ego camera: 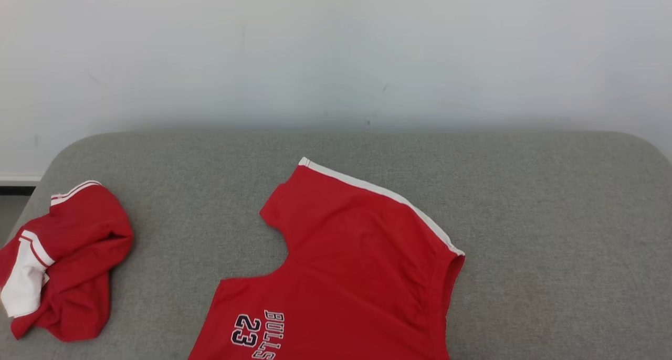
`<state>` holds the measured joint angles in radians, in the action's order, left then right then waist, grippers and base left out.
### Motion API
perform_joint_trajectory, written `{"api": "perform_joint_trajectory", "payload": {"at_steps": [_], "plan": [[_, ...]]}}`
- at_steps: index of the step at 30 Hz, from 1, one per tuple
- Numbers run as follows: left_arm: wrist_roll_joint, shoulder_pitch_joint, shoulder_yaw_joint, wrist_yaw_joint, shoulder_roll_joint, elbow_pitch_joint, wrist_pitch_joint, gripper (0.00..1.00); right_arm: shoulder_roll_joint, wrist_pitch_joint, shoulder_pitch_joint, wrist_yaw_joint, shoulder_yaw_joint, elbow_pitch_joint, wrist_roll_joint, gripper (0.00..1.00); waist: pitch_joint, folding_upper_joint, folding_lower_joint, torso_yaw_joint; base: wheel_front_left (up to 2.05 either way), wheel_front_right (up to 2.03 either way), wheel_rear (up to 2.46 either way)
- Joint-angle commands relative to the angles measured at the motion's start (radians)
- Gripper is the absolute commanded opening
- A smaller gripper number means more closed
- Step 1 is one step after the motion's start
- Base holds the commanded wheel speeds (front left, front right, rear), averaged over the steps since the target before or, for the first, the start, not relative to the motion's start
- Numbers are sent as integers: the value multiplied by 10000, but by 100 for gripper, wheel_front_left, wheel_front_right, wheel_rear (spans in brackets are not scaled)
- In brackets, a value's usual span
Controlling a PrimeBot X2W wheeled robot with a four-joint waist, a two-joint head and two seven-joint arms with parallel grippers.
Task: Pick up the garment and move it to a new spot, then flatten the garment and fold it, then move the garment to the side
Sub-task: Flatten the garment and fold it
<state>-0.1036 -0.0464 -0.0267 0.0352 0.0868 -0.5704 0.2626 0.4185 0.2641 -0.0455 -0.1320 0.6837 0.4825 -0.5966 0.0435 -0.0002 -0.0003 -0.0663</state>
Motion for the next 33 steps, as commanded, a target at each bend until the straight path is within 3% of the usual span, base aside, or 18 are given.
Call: {"api": "perform_joint_trajectory", "payload": {"at_steps": [1,10,17,25,33], "plan": [[71,-258,87,-29,-28,-54,32,0,-22,-3,209,27,79,62,-70,0,284,2,3,134,0,0,0],[252,-876,440,-12,-104,64,32,0,23,-3,567,27,889,355,-309,0,645,2,3,352,0,0,0],[539,-489,407,78,-24,496,32,0,-410,-1,-68,27,672,575,-249,0,485,2,3,574,0,0,0],[1104,1300,-199,625,819,977,32,0,-1521,-2,-295,27,-768,237,282,0,-109,2,3,864,0,0,0],[1586,4104,-1645,927,2233,354,33,0,-1393,1,-882,27,-1942,-680,-908,0,-995,2,3,1369,0,0,0]]}}
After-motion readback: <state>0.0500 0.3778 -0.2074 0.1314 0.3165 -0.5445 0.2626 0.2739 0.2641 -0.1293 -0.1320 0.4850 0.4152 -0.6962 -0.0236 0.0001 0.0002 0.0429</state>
